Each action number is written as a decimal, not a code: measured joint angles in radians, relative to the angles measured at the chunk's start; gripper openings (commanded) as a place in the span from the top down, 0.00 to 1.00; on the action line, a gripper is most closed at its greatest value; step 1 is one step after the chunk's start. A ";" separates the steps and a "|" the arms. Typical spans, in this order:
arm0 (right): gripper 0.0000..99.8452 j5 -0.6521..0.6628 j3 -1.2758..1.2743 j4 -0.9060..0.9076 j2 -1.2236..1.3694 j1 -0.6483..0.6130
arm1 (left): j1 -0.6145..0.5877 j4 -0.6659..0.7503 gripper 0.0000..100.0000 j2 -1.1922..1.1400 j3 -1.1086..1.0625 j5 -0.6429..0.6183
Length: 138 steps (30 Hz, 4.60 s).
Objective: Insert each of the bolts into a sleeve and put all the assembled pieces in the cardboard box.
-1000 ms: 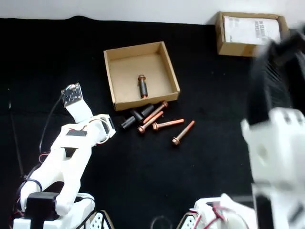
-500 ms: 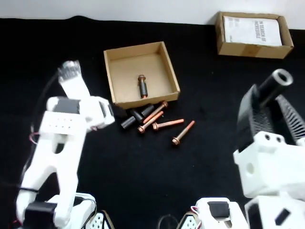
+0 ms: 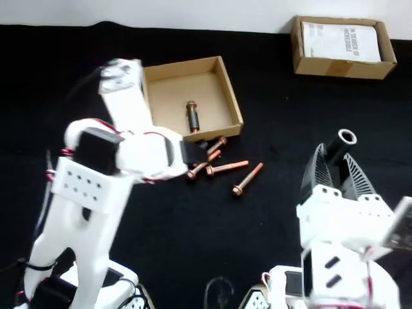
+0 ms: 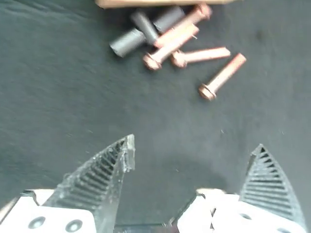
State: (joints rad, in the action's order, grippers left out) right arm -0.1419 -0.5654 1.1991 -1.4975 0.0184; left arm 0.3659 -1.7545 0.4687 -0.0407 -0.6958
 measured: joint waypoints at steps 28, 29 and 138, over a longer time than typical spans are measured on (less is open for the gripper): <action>0.99 0.052 -0.654 -0.238 -0.322 0.341 | 0.249 0.433 0.99 -0.635 0.009 -0.035; 0.99 0.052 -0.658 -0.239 -0.322 0.345 | 0.253 0.448 0.99 -0.651 0.009 -0.035; 0.99 -0.003 -0.848 -0.344 -0.321 0.296 | 0.086 0.535 0.99 -1.596 1.063 -0.262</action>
State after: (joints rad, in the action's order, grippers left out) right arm -0.1450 -1.4139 0.8554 -1.8182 0.3145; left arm 0.4519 -1.2190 -1.1270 1.0226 -0.9582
